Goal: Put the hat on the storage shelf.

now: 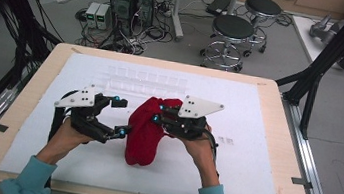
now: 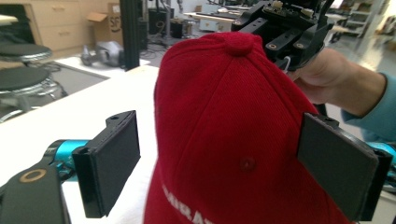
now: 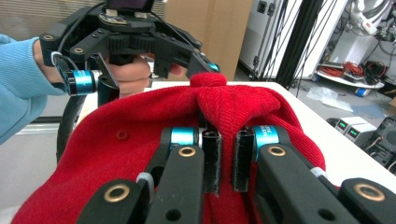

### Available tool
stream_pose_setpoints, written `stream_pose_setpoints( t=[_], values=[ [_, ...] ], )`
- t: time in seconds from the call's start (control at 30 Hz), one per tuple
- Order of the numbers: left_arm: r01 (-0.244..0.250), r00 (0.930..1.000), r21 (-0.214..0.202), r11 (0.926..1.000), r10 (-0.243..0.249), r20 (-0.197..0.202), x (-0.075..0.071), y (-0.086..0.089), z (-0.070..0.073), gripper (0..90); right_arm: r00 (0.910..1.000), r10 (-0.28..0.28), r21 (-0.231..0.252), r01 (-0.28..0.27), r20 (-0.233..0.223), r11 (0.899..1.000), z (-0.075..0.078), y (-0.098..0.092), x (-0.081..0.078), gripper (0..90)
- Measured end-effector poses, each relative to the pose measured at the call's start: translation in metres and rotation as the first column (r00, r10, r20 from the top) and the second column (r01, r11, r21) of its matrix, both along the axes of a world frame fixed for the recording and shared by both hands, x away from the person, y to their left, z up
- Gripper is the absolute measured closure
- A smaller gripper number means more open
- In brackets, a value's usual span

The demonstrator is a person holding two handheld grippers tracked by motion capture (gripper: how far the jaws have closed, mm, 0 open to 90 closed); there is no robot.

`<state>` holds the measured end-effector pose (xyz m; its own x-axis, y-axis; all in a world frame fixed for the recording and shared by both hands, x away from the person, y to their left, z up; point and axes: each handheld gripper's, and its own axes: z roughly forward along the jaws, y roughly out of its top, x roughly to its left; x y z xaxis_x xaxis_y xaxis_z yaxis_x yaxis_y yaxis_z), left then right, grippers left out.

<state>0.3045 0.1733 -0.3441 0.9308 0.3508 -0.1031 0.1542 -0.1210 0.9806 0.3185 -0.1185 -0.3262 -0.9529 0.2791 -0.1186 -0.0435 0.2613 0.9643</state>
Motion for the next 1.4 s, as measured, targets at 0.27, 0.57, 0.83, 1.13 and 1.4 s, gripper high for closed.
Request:
stream_pose_setpoints(
  t=[0.27,0.57,0.83,1.13,1.4],
  values=[
    [0.042,0.9984,0.027,0.9987,-0.041,-0.038,0.005,-0.01,-0.006,13.6,0.9992,0.036,-0.006,-0.036,0.018,0.999,0.002,0.006,0.0,86.0],
    [0.044,0.9981,0.069,0.9966,-0.041,-0.045,0.007,-0.017,-0.009,13.6,0.9982,0.053,-0.016,-0.052,0.029,0.998,0.005,0.012,0.0,85.9],
    [0.079,0.9955,0.075,0.9941,-0.075,-0.059,0.008,-0.017,-0.011,27.8,0.9982,0.052,-0.02,-0.051,0.03,0.998,0.006,0.014,0.002,86.0],
    [0.082,0.9956,0.094,0.9921,-0.078,-0.052,0.007,-0.015,-0.01,47.4,0.998,0.05,-0.024,-0.049,0.039,0.999,0.006,0.015,0.002,85.9],
    [0.082,0.9948,0.125,0.9888,-0.073,-0.071,0.004,-0.011,-0.008,78.1,0.9977,0.048,-0.057,-0.045,0.048,0.997,0.005,0.016,0.001,85.3]
  ],
)
